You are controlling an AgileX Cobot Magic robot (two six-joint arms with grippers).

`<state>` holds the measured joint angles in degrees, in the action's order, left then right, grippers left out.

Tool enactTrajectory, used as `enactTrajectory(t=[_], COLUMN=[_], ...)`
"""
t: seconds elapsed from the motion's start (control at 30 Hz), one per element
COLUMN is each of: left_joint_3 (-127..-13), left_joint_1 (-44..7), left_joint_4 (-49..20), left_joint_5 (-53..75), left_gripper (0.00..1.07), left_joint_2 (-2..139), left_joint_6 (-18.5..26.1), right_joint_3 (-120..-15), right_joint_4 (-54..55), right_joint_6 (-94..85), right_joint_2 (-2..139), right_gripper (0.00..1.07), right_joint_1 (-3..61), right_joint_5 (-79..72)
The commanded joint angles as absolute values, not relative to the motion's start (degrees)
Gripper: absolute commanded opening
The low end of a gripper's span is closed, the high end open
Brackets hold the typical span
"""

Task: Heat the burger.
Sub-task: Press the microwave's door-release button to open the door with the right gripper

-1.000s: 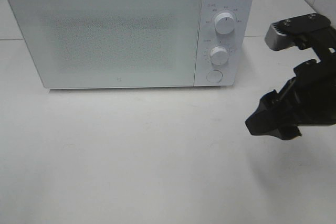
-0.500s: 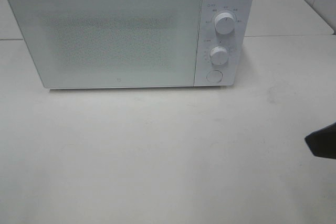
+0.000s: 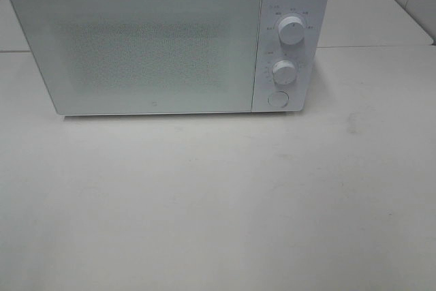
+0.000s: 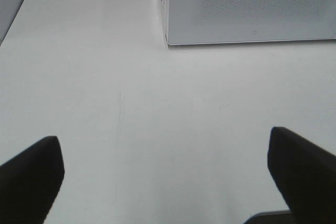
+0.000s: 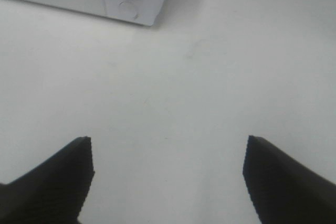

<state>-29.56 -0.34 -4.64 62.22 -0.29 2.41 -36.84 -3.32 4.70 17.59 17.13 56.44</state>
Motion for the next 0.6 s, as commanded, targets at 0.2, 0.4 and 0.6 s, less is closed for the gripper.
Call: enactTrajectory(t=[0.2, 0.4, 0.6], left_joint_3=[-29.6, -29.6, -29.6], left_joint_1=[-0.2, -0.2, -0.2], left_joint_4=[-5.2, -5.2, -5.2], left_joint_5=[61.5, 61.5, 61.5], left_gripper=[0.98, 0.98, 0.98], left_joint_2=[-1.1, -1.1, -1.1], left_joint_6=[2.2, 2.2, 2.2], right_joint_3=[-33.9, -29.9, -29.6], right_joint_4=[-4.8, -4.9, -4.9], right_joint_6=[3.7, 3.8, 3.7], right_joint_2=[7.7, 2.0, -2.1], right_gripper=[0.76, 0.76, 0.76], right_joint_1=[10.7, 10.0, 10.0], right_joint_5=[55.3, 54.5, 55.6])
